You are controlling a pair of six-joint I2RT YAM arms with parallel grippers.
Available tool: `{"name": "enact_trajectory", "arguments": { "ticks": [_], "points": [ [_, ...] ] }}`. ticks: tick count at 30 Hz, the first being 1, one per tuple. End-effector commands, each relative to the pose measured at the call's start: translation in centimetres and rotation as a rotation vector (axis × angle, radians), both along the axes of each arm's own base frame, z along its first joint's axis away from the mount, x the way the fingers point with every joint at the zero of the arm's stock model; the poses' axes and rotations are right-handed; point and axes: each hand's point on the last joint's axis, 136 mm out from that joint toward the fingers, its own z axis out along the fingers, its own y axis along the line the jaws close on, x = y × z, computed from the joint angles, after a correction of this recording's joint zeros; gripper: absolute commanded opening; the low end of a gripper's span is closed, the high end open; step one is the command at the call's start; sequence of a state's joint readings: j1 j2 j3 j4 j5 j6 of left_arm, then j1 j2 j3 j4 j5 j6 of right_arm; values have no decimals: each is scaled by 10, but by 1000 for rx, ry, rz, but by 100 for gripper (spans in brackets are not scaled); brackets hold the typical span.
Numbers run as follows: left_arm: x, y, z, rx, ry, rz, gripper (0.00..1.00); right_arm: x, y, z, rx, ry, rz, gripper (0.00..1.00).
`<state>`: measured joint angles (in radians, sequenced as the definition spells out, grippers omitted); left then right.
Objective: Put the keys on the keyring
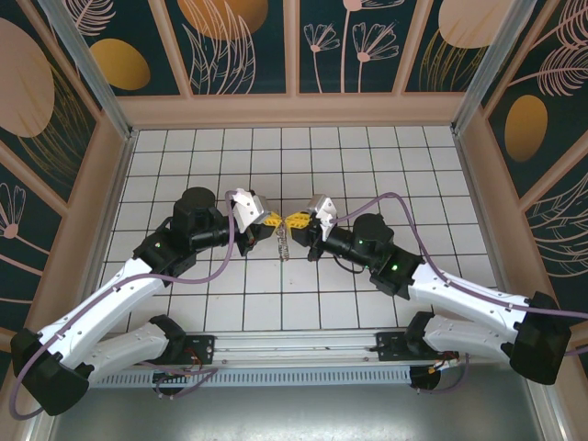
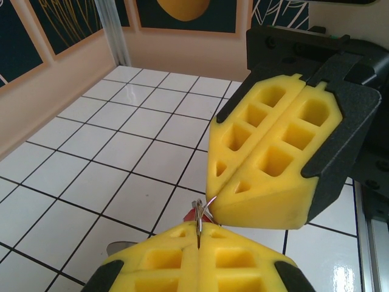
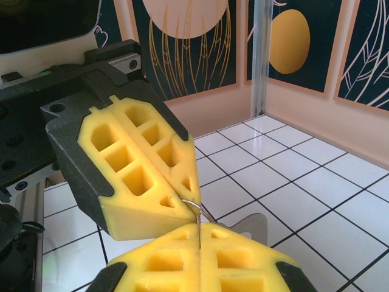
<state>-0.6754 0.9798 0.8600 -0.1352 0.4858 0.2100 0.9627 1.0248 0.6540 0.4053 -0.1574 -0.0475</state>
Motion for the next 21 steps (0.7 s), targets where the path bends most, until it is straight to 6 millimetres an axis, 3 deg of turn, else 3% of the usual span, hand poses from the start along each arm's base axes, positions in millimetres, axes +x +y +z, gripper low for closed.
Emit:
{"name": "enact_trajectory", "arguments": {
  "ticks": [1,21],
  "points": [
    [-3,1,3,-6,-34,-14,0,-3,4,30,61,-58,10,0],
    [-2,2,2,4,-35,-3,0,5,-3,34,93,-20,-56,0]
  ]
}}
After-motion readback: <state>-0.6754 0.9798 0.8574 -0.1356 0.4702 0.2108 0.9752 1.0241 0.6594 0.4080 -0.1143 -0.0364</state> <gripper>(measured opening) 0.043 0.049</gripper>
